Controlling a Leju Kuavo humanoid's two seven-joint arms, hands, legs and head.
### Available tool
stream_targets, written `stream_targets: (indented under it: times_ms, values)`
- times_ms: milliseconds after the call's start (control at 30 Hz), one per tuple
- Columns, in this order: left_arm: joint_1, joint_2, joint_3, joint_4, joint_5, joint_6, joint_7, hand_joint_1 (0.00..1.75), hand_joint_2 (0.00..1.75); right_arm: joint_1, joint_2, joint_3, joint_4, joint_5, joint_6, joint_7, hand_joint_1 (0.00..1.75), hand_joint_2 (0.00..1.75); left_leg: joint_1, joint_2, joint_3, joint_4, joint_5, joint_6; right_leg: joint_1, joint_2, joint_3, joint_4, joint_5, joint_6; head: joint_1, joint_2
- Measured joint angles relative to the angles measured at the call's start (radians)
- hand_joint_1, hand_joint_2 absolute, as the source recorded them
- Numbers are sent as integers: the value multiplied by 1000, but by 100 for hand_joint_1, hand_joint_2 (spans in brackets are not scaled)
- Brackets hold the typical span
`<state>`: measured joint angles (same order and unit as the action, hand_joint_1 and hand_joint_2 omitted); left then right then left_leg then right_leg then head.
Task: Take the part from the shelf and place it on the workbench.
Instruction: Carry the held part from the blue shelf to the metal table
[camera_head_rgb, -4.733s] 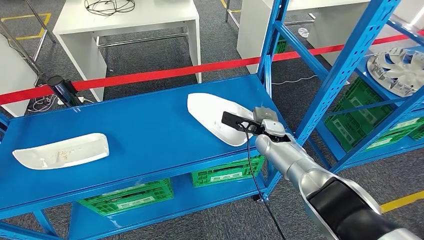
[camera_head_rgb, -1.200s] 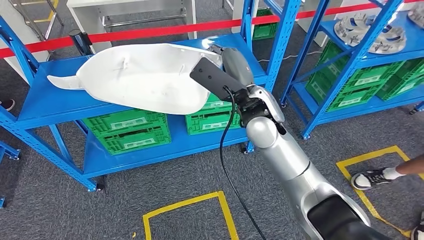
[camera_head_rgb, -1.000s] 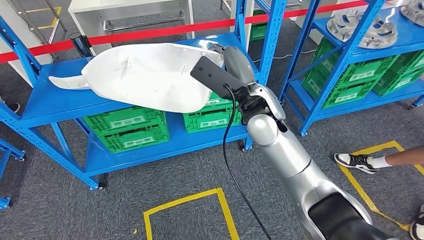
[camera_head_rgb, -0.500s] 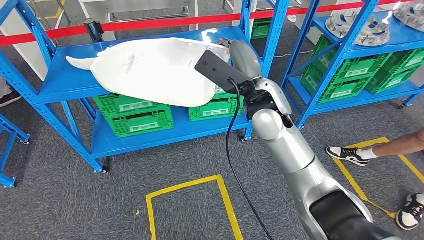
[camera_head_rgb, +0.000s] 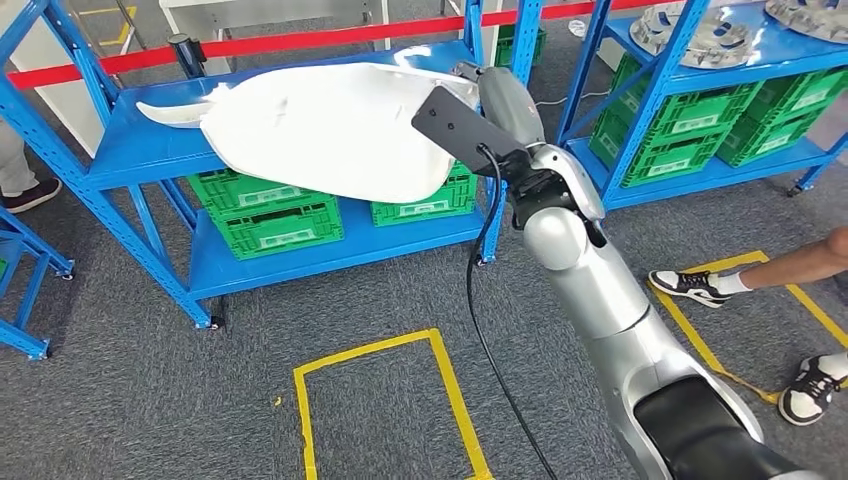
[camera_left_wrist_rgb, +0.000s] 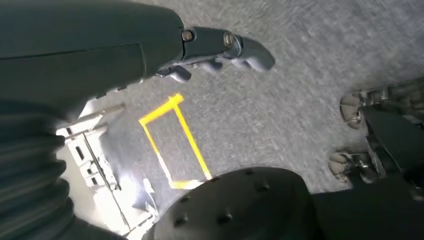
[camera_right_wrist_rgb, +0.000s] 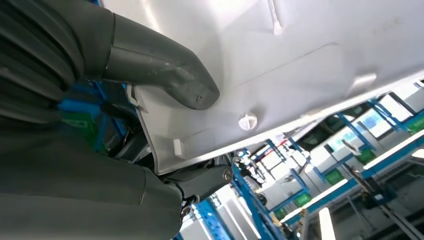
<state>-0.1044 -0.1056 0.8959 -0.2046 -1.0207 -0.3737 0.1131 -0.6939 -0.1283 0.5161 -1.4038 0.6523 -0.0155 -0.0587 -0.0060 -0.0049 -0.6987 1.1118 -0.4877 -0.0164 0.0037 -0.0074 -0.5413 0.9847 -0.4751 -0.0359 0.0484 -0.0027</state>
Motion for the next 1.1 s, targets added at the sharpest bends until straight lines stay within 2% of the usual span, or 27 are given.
stream_targets:
  times_ms: [33,67,100,133,167,200,267,300,333,400,433,467,500,533,567,600,633,667,700,767,800,833,900,933,967,1067,1100]
  values:
    - [2,-1,0,0,-1,0,2,0,175,9,-6,-1,0,-3,-7,3,175,175,2,1,-12,64,-52,-5,-2,0,-16,0,14,0,-2,0]
    - [3,-1,0,0,-3,0,4,0,175,23,-12,-3,-1,-4,-14,5,175,175,4,1,-19,128,-85,-9,-3,-1,-34,2,28,1,-2,0]
    - [3,0,0,0,-7,0,6,0,175,38,-18,-5,-1,-4,-20,7,175,175,5,1,-17,174,-91,-12,-4,-3,-53,5,41,3,-2,0]
    - [3,1,0,0,-14,0,7,0,175,53,-24,-6,-2,-4,-24,9,175,175,6,1,0,191,-73,-15,-5,-4,-74,9,54,6,-3,0]
    - [3,2,0,0,-23,0,8,0,175,65,-29,-6,-2,-3,-28,10,175,175,8,1,31,176,-44,-17,-7,-5,-94,15,65,9,-2,0]
    - [3,4,0,0,-32,0,9,0,175,74,-33,-7,-4,-1,-33,13,175,175,10,1,78,126,-24,-18,-9,-6,-113,22,75,13,-3,0]
    - [3,5,-1,0,-45,0,10,0,175,84,-41,-9,-10,3,-42,17,175,175,9,-1,180,-13,-44,-15,-9,-5,-142,36,94,24,-2,0]
    - [2,6,-2,0,-46,0,10,0,175,86,-45,-11,-15,5,-46,18,175,175,7,-3,210,-65,-65,-9,-9,-5,-150,39,104,30,-2,0]
    - [0,6,-2,0,-45,0,10,0,175,86,-47,-12,-19,6,-49,18,175,175,3,-3,221,-93,-78,0,-9,-5,-154,37,115,36,-1,0]
    - [-4,5,-2,0,-38,0,12,0,175,88,-52,-13,-22,8,-51,17,175,175,1,-1,205,-100,-63,22,-12,-5,-161,33,128,49,-2,0]
    - [-7,4,-2,0,-35,0,13,0,175,89,-54,-13,-23,9,-50,17,175,175,2,1,197,-100,-51,33,-13,-3,-168,43,110,55,-3,0]
    - [-10,3,-1,0,-32,0,13,0,175,88,-58,-13,-24,9,-49,16,175,175,4,3,186,-101,-38,41,-14,-2,-179,72,72,61,-4,0]
    - [-14,2,-1,0,-30,0,13,0,175,86,-62,-14,-25,9,-48,15,175,175,4,5,174,-101,-25,46,-16,0,-194,122,18,66,-4,0]
    - [-16,2,-1,0,-29,0,13,0,175,84,-65,-14,-26,9,-47,15,175,175,4,5,159,-100,-13,49,-15,0,-210,188,-36,70,-3,0]
    - [-17,1,-1,0,-28,0,12,0,175,83,-67,-15,-27,9,-46,14,175,175,3,6,143,-98,0,50,-15,0,-222,256,-73,72,-3,0]
    - [-18,0,-1,0,-26,0,12,0,175,82,-68,-15,-27,9,-45,14,175,175,2,7,126,-96,11,50,-15,0,-225,309,-86,73,-3,0]
    - [-18,-1,-1,0,-25,0,11,0,175,81,-68,-14,-27,8,-44,14,175,175,2,8,109,-93,22,49,-15,0,-214,332,-76,72,-3,0]
    - [-19,-2,-1,0,-23,0,10,0,175,80,-69,-14,-27,8,-42,14,175,175,2,8,92,-89,32,48,-14,1,-187,320,-52,69,-3,0]
    - [-20,-3,-1,0,-21,0,10,0,175,76,-71,-14,-28,8,-39,14,175,175,1,8,76,-86,42,46,-13,1,-141,272,-29,65,-3,0]
    - [-22,-4,0,0,-14,0,11,0,175,63,-76,-15,-35,8,-29,15,175,175,-1,8,54,-80,59,39,-8,3,-32,124,-33,51,-3,0]
    - [-23,-4,0,0,-10,0,12,0,175,56,-79,-15,-40,6,-24,16,175,175,-1,8,48,-81,69,34,-5,4,5,67,-44,44,-3,0]
    - [-23,-4,2,0,-6,0,13,0,175,50,-84,-16,-44,3,-20,17,175,175,-1,8,45,-84,78,28,-1,4,23,32,-55,38,-3,0]
    - [-22,-2,7,0,-1,0,15,0,175,42,-94,-17,-48,-3,-14,22,175,175,0,7,41,-92,94,16,-2,2,18,17,-41,28,-2,0]
    - [-20,-1,11,1,0,0,16,0,175,41,-99,-17,-50,-6,-14,25,175,175,0,6,34,-87,86,10,-5,1,13,11,-32,22,-2,0]
    - [-18,0,14,1,2,0,17,0,175,42,-103,-18,-54,-9,-14,27,175,175,0,4,24,-65,58,4,-9,-1,4,8,-20,15,-3,0]
    - [-15,2,22,2,13,0,21,0,175,48,-115,-22,-65,-19,-18,28,175,175,4,3,-14,99,-77,-10,-11,-4,-32,7,12,4,-5,0]
    - [-15,3,26,3,16,0,23,0,175,53,-120,-22,-67,-23,-22,27,175,175,5,3,-18,152,-95,-13,-11,-4,-46,9,22,4,-5,0]
